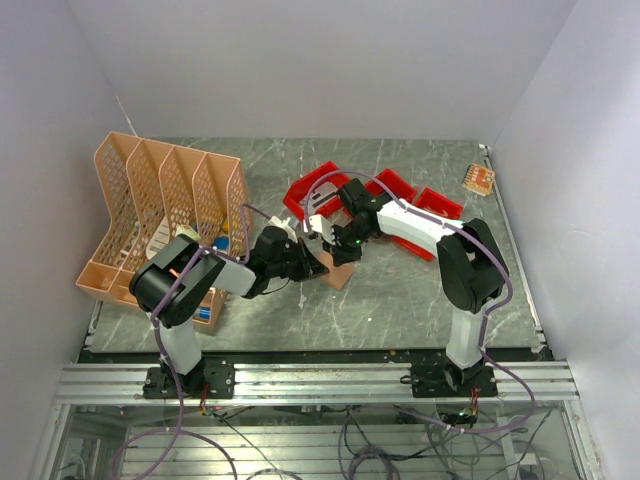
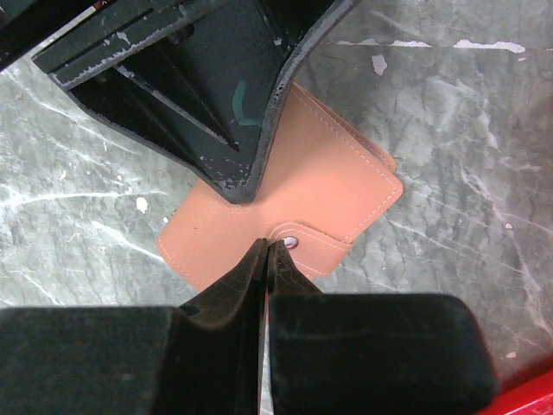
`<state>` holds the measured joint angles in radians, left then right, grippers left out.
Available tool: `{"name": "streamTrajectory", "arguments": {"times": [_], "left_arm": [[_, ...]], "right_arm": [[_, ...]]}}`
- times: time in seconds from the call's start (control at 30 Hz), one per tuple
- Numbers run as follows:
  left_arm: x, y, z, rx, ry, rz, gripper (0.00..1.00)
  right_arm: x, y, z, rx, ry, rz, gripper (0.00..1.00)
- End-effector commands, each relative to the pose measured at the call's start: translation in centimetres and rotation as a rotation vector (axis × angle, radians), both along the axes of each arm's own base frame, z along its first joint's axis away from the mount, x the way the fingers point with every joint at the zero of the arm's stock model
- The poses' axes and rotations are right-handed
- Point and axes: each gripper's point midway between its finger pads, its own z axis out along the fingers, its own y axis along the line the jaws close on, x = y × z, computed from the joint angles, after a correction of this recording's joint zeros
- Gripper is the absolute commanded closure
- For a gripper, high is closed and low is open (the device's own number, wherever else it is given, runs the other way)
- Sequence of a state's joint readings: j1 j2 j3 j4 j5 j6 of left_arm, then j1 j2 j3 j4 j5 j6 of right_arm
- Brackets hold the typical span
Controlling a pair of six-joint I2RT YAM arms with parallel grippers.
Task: Put the credit cards into the card holder
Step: Close the card holder at the center of the board.
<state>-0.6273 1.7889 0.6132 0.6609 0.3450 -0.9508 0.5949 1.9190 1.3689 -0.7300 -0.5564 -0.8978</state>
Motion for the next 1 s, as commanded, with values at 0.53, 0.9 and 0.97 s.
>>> {"name": "streamTrajectory", "arguments": {"times": [0.53,0.9,0.97], "left_arm": [[0.3,2.3,-4.1,0.124,0.049,0.06,0.93],[0.2,2.2,-4.3,0.117,0.052,0.057,0.93],[0.2,2.2,-4.3,0.114,0.053,0.057,0.93]], "right_arm": [[-1.5,0.7,-1.9,-0.051,0.082,-0.005,1.0],[-3.0,-0.1,-4.6,-0.12,0.179,-0.01,1.0],[-3.1,-0.2,-4.9,-0.127,0.189,-0.015,1.0]]}}
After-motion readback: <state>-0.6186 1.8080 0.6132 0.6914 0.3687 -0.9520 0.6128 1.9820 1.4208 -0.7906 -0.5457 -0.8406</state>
